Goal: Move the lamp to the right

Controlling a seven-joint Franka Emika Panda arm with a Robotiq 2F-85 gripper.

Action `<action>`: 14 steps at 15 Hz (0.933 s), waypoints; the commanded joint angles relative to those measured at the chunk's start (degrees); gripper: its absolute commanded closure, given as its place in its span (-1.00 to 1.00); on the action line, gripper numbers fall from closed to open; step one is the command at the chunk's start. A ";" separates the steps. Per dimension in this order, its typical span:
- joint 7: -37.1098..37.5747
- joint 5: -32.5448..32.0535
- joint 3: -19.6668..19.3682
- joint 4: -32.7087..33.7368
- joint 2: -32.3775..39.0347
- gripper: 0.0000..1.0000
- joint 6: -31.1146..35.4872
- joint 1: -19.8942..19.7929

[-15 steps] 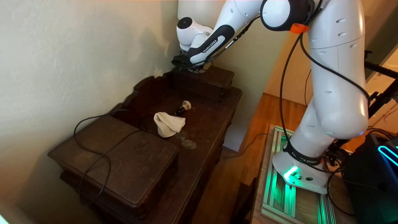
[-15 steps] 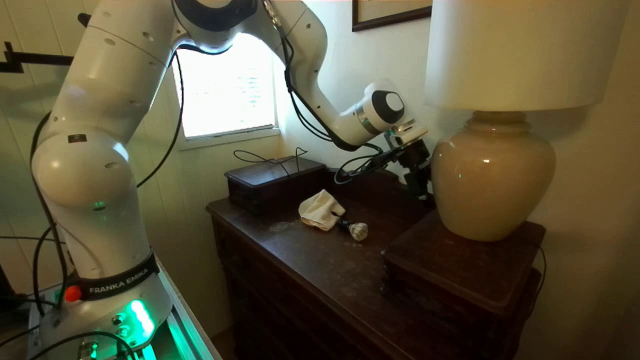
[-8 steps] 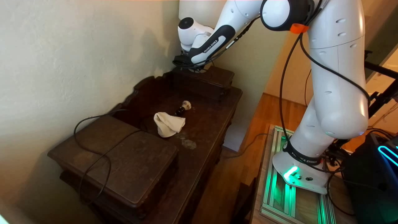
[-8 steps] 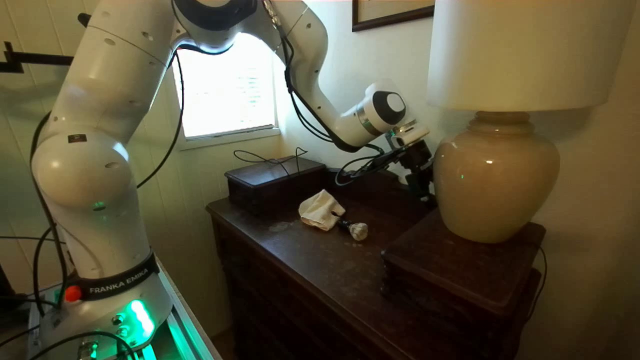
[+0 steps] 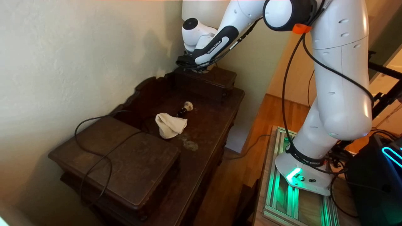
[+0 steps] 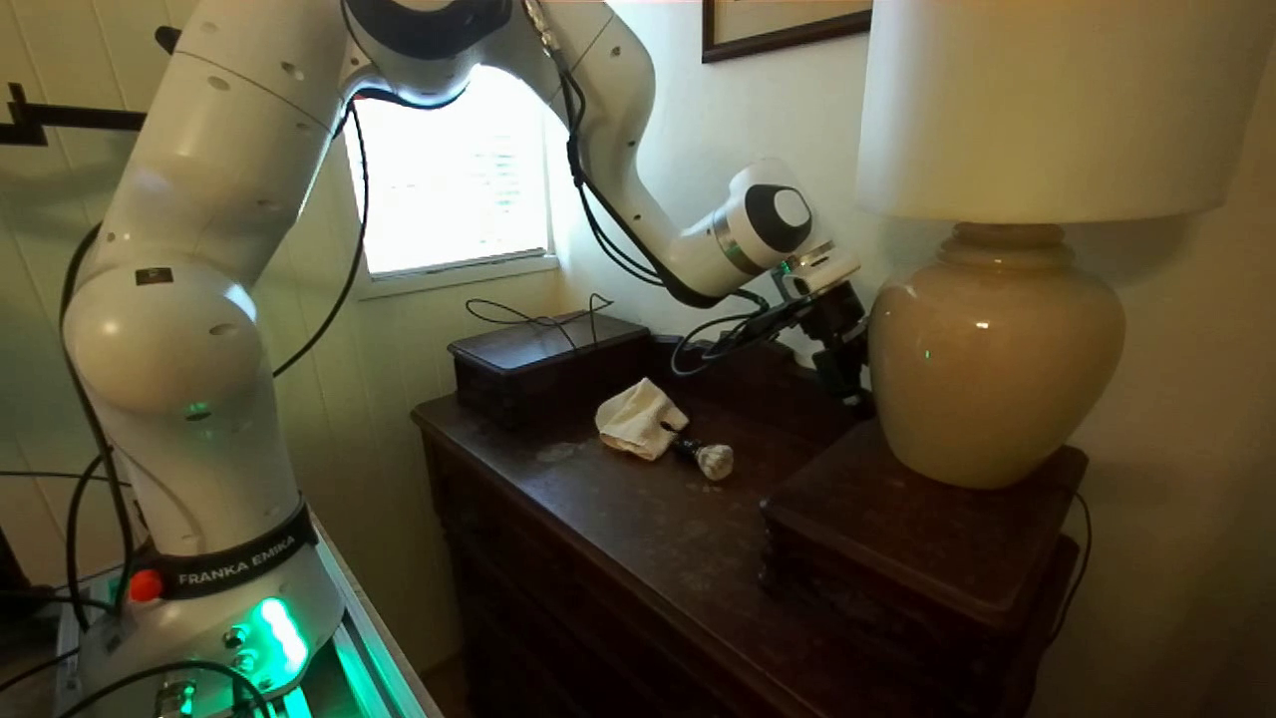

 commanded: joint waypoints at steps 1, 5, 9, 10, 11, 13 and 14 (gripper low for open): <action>1.14 -1.70 -1.59 -1.70 -1.53 -1.00 1.21 0.39; -1.64 0.32 0.67 -1.25 -2.46 -1.00 -1.27 0.74; -7.67 1.44 4.15 -1.49 -3.89 -1.00 -4.93 1.37; -11.24 2.20 5.77 -2.05 -4.47 -1.00 -6.13 1.17; -14.15 2.51 6.94 -2.29 -4.88 -1.00 -7.39 1.16; -19.34 2.06 8.78 -3.39 -5.75 -1.00 -6.93 1.17; -22.73 2.82 9.87 -3.85 -6.38 -1.00 -7.25 0.81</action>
